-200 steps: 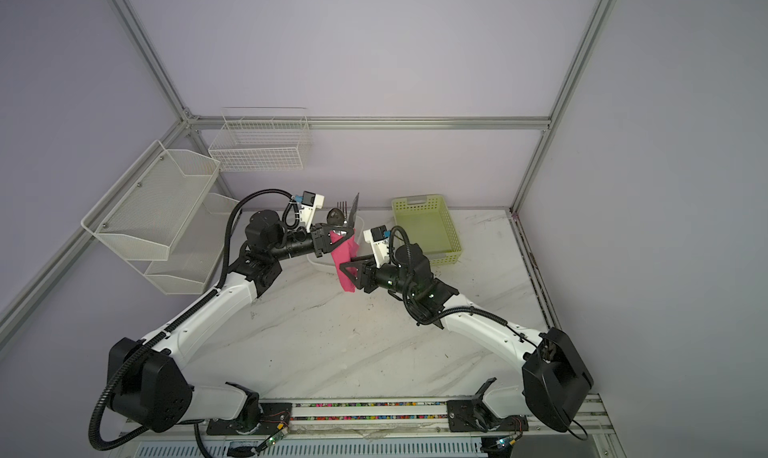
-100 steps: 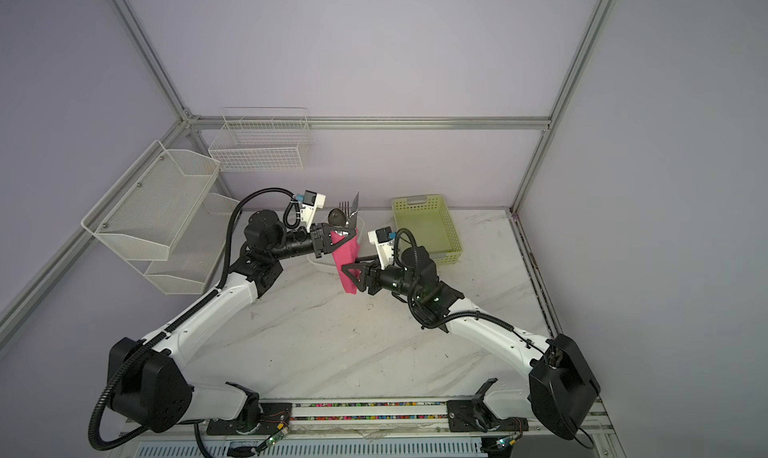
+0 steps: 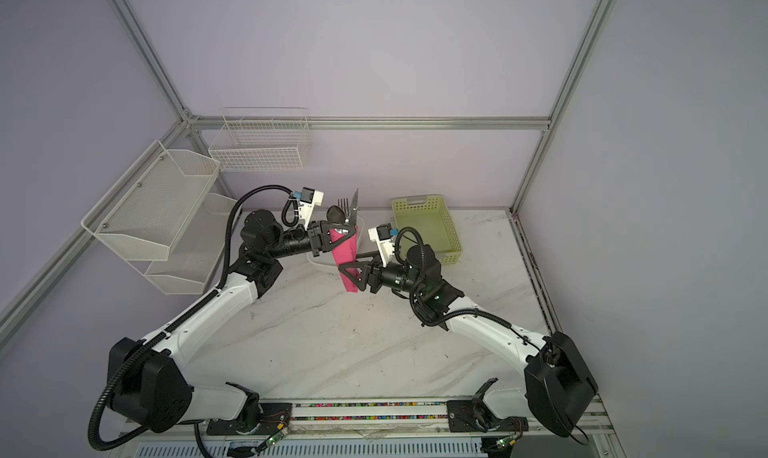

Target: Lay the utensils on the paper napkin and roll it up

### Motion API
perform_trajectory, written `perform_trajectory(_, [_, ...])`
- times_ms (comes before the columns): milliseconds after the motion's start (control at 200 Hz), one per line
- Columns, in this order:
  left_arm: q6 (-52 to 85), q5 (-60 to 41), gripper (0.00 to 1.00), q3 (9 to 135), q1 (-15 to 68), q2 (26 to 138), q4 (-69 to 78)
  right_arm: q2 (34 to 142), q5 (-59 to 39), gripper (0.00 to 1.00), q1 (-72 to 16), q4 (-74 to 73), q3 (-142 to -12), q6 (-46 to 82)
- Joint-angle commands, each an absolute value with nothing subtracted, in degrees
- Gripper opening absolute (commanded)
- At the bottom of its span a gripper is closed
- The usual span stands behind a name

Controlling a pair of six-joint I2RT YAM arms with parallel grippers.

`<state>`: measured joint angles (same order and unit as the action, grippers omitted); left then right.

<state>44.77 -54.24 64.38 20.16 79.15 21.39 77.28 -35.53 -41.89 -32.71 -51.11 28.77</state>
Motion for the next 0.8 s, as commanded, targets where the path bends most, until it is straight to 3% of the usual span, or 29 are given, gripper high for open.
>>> perform_trajectory(0, [47.2, -55.08, 0.0, 68.51, 20.57, 79.01, 28.63, 78.3, -41.52, 0.62, -42.36, -38.21, -52.19, 30.74])
perform_trajectory(440, [50.62, -56.59, 0.0, 68.2, 21.34, 79.79, 33.12, 81.98, -47.36, 0.46, -42.36, -44.15, -54.27, 34.01])
perform_trajectory(590, [50.71, -56.48, 0.0, 68.12, 21.29, 79.89, 33.19, 81.76, -48.29, 0.27, -42.36, -44.16, -54.32, 33.9])
perform_trajectory(795, [51.31, -56.31, 0.0, 68.8, 21.36, 79.96, 33.56, 80.95, -48.34, 0.1, -42.32, -44.07, -53.88, 33.96])
